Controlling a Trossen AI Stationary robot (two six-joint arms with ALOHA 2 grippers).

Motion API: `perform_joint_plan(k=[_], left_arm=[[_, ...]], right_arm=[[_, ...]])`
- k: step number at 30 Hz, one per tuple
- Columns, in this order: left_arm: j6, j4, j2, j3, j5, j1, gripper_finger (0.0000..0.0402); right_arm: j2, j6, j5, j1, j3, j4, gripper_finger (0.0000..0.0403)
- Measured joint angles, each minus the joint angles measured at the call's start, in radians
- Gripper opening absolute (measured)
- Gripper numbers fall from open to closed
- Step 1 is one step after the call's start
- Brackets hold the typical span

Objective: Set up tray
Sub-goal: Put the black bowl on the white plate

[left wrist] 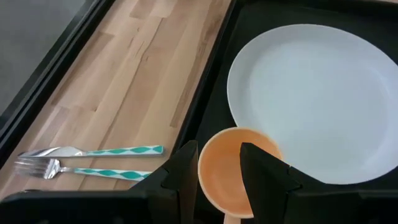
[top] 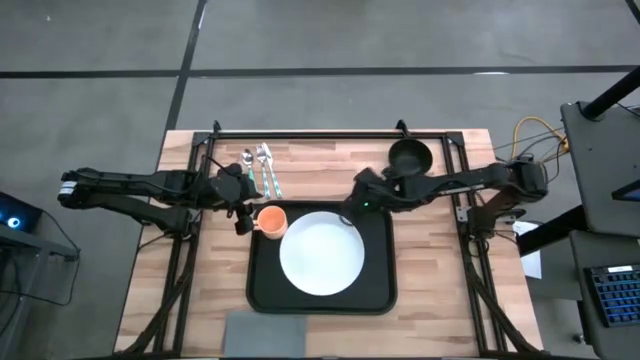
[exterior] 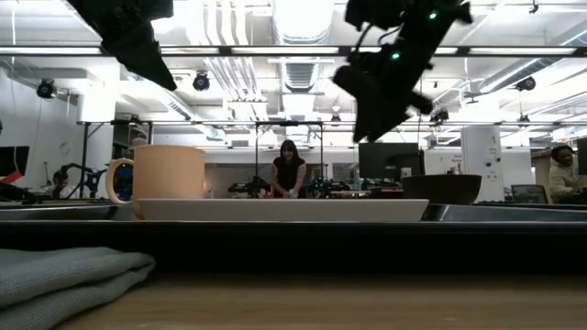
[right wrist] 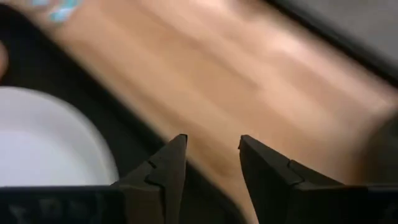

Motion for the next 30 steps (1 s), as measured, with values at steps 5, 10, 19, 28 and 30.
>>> perform_joint_plan(k=[5, 10, 19, 28, 30], left_arm=[[-0.012, -0.001, 0.000, -0.005, 0.000, 0.000, 0.0102], [-0.012, 0.000, 0.000, -0.005, 0.000, 0.000, 0.0102], [-0.012, -0.002, 0.000, -0.006, 0.003, 0.000, 0.0102], [-0.012, -0.002, 0.000, -0.007, 0.004, 0.000, 0.0102], [-0.012, -0.002, 0.000, -0.007, 0.004, 0.000, 0.0102]], right_arm=[[-0.074, 0.127, 0.035, -0.047, 0.000, -0.199, 0.0165], [-0.100, 0.142, 0.050, -0.119, -0.003, -0.247, 0.0187], [-0.099, 0.079, -0.035, -0.330, -0.040, -0.248, 0.0201], [-0.100, -0.020, -0.279, -0.454, -0.171, -0.015, 0.0201], [-0.100, -0.022, -0.267, -0.459, -0.192, 0.004, 0.0201]])
